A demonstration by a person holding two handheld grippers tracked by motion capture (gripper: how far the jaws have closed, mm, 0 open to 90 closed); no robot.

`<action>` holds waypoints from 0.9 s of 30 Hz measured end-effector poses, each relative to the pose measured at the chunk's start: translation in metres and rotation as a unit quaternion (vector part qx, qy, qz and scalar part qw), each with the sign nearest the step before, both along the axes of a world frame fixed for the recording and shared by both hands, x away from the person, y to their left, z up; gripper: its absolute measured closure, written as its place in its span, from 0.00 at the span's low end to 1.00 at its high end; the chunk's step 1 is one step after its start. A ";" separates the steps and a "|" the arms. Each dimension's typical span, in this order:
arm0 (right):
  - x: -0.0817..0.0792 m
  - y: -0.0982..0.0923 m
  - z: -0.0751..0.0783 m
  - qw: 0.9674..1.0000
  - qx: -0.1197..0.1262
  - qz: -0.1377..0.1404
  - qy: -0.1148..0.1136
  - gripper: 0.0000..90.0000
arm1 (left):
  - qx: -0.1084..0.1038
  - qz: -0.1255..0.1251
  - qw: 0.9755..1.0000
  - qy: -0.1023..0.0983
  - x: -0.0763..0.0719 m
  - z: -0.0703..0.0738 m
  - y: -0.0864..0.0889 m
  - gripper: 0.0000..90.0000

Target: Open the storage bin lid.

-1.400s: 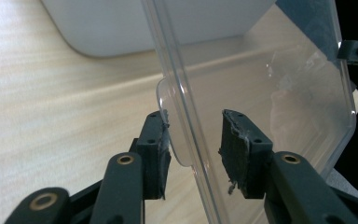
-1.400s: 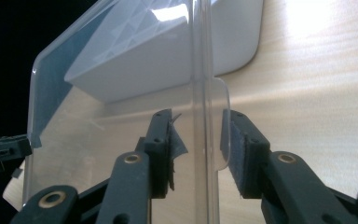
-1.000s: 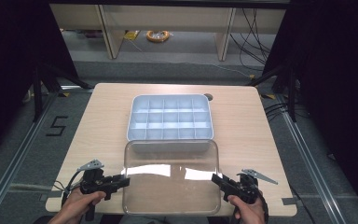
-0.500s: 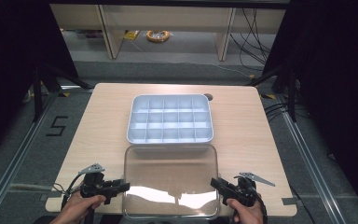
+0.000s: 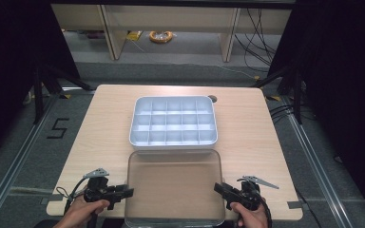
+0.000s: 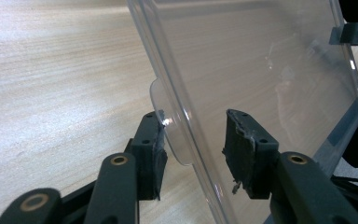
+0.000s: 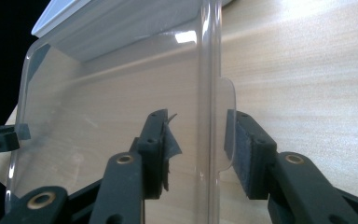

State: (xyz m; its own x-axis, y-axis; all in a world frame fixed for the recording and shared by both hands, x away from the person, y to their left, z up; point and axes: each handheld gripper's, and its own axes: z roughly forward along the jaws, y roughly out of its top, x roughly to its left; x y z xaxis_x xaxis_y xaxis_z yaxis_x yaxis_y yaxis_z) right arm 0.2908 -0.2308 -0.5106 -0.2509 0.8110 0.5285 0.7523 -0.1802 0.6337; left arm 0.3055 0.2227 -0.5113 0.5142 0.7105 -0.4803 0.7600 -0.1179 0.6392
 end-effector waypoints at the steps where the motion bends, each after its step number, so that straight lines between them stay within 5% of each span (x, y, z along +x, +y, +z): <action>1: -0.002 0.002 0.003 1.000 0.014 -0.007 0.019 0.65 | 0.006 -0.002 1.000 0.002 0.000 0.000 0.000 0.63; 3: -0.001 0.000 0.001 1.000 0.007 0.006 0.010 0.64 | 0.007 -0.003 1.000 0.002 0.000 0.000 0.000 0.63; 7: -0.001 0.004 0.000 0.999 0.010 -0.006 0.032 0.62 | 0.015 -0.006 1.000 0.005 0.000 -0.001 0.000 0.62; 9: 0.001 0.003 -0.001 1.000 -0.003 0.000 0.016 0.60 | 0.019 -0.005 1.000 0.005 0.000 -0.001 0.000 0.62; 10: -0.001 0.005 0.002 0.999 0.021 -0.002 0.039 0.59 | 0.021 -0.005 1.000 0.002 0.000 -0.001 -0.001 0.62; 13: 0.002 0.003 -0.004 1.000 -0.009 0.003 0.021 0.58 | 0.023 -0.003 1.000 0.001 0.000 -0.002 -0.001 0.62; 17: 0.001 0.006 -0.001 0.999 0.003 0.000 0.040 0.55 | 0.028 -0.002 1.000 0.004 0.000 -0.003 -0.002 0.62; 22: 0.003 0.008 -0.001 0.999 -0.017 0.001 0.041 0.49 | 0.032 0.004 0.999 0.004 0.001 -0.003 -0.001 0.59; 23: 0.005 0.005 -0.002 0.999 -0.035 0.016 0.026 0.47 | 0.031 0.006 1.000 0.004 0.001 -0.003 0.000 0.59; 24: 0.005 0.007 0.001 0.999 -0.027 0.004 0.036 0.45 | 0.031 0.006 1.000 0.004 0.001 -0.003 0.000 0.59; 27: 0.006 0.006 0.005 0.999 -0.019 -0.006 0.033 0.45 | 0.026 0.015 0.999 -0.019 0.001 0.003 0.002 0.59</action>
